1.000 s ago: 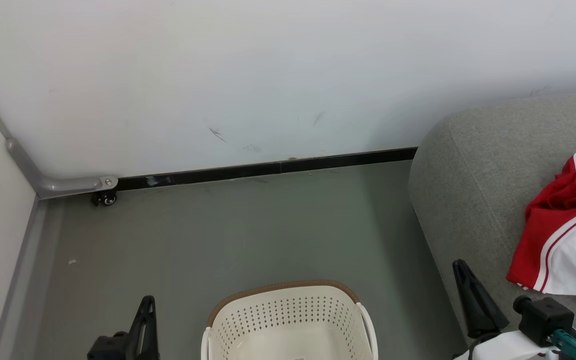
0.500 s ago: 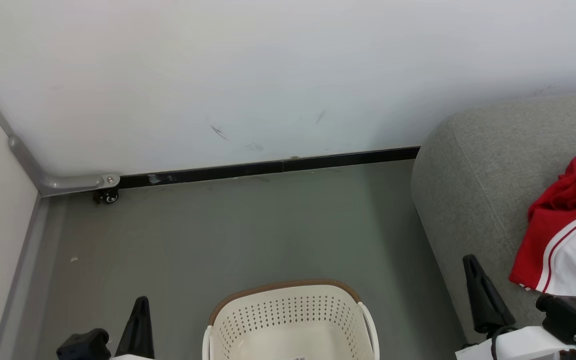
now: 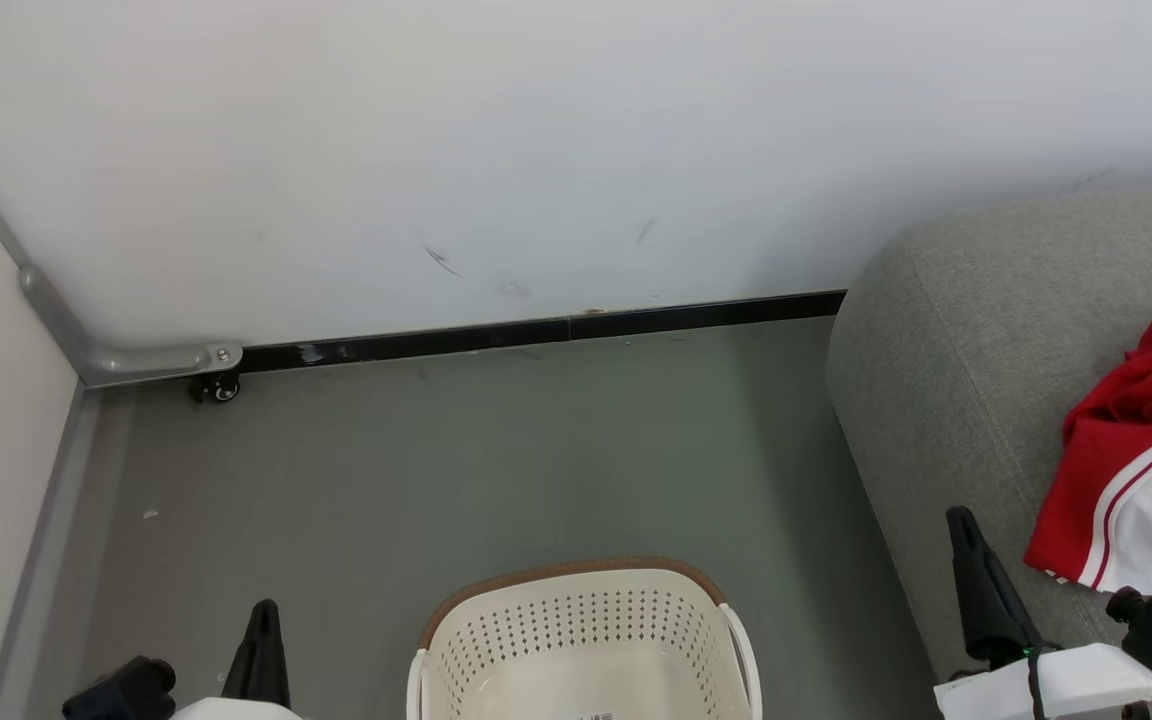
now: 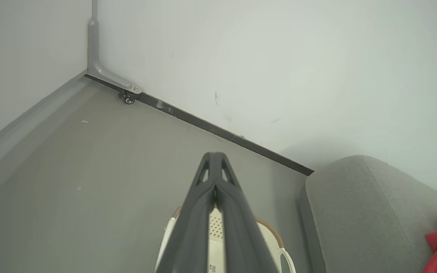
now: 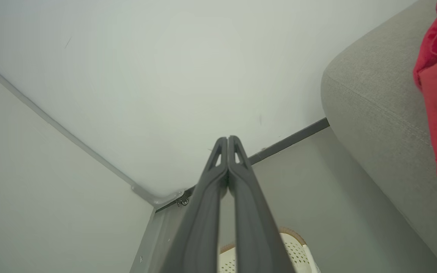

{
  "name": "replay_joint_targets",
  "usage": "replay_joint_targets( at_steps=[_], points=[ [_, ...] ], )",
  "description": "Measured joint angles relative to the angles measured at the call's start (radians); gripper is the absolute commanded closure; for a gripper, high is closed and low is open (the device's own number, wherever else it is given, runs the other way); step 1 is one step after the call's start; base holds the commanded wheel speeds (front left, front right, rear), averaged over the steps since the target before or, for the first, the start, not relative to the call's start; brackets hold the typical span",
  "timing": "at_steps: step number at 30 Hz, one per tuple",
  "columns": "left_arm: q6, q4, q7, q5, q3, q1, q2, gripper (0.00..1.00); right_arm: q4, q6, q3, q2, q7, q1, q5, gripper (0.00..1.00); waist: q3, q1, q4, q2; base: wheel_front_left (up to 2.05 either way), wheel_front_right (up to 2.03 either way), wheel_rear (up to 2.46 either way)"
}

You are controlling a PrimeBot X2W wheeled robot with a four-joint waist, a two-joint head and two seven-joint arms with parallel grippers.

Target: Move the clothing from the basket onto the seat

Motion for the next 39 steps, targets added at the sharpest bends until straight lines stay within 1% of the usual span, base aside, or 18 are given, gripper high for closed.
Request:
replay_joint_targets(
  at_steps=[6, 10, 13, 16, 18, 20, 29, 34, 39],
  points=[
    [-0.025, -0.002, 0.026, -0.089, 0.019, -0.002, -0.003, 1.00, 0.001, 0.000, -0.009, -0.002, 0.018, -0.002, 0.092, 1.00, -0.004, 0.0041, 0.002, 0.0000, 0.00, 0.00, 0.00],
    [-0.042, -0.002, 0.040, -0.147, 0.031, -0.003, -0.006, 1.00, 0.002, 0.000, -0.013, -0.006, 0.028, -0.005, 0.154, 1.00, -0.006, 0.0051, 0.004, 0.0000, 0.00, 0.00, 0.00],
    [-0.051, -0.002, 0.052, -0.205, 0.044, -0.006, -0.008, 1.00, 0.005, 0.000, -0.016, -0.008, 0.036, -0.006, 0.214, 1.00, -0.007, 0.0051, 0.005, 0.0000, 0.00, 0.00, 0.00],
    [-0.068, -0.002, 0.061, -0.243, 0.053, -0.008, -0.013, 1.00, 0.009, 0.000, -0.019, -0.010, 0.040, -0.014, 0.260, 1.00, -0.006, 0.0034, 0.006, 0.0000, 0.00, 0.00, 0.00],
    [-0.073, -0.002, 0.071, -0.276, 0.058, -0.013, -0.016, 1.00, 0.012, 0.000, -0.021, -0.012, 0.041, -0.024, 0.292, 1.00, -0.005, 0.0019, 0.007, 0.0000, 0.00, 0.00, 0.00],
    [-0.086, -0.002, 0.078, -0.301, 0.065, -0.018, -0.018, 1.00, 0.014, 0.000, -0.022, -0.013, 0.048, -0.026, 0.322, 1.00, -0.004, 0.0002, 0.008, 0.0000, 0.00, 0.00, 0.00],
    [-0.113, 0.002, 0.108, -0.430, 0.091, -0.028, -0.024, 1.00, 0.028, 0.000, -0.029, -0.018, 0.062, -0.043, 0.457, 1.00, 0.005, -0.0076, 0.011, 0.0000, 0.00, 0.00, 0.00],
    [-0.139, 0.004, 0.122, -0.503, 0.108, -0.043, -0.027, 1.00, 0.031, 0.000, -0.033, -0.021, 0.075, -0.052, 0.533, 1.00, 0.010, -0.0099, 0.013, 0.0000, 0.00, 0.00, 0.00],
    [-0.157, 0.008, 0.139, -0.578, 0.121, -0.047, -0.032, 1.00, 0.035, 0.000, -0.040, -0.024, 0.084, -0.066, 0.608, 1.00, 0.013, -0.0108, 0.015, 0.0000, 0.00, 0.00, 0.00]
  ],
)
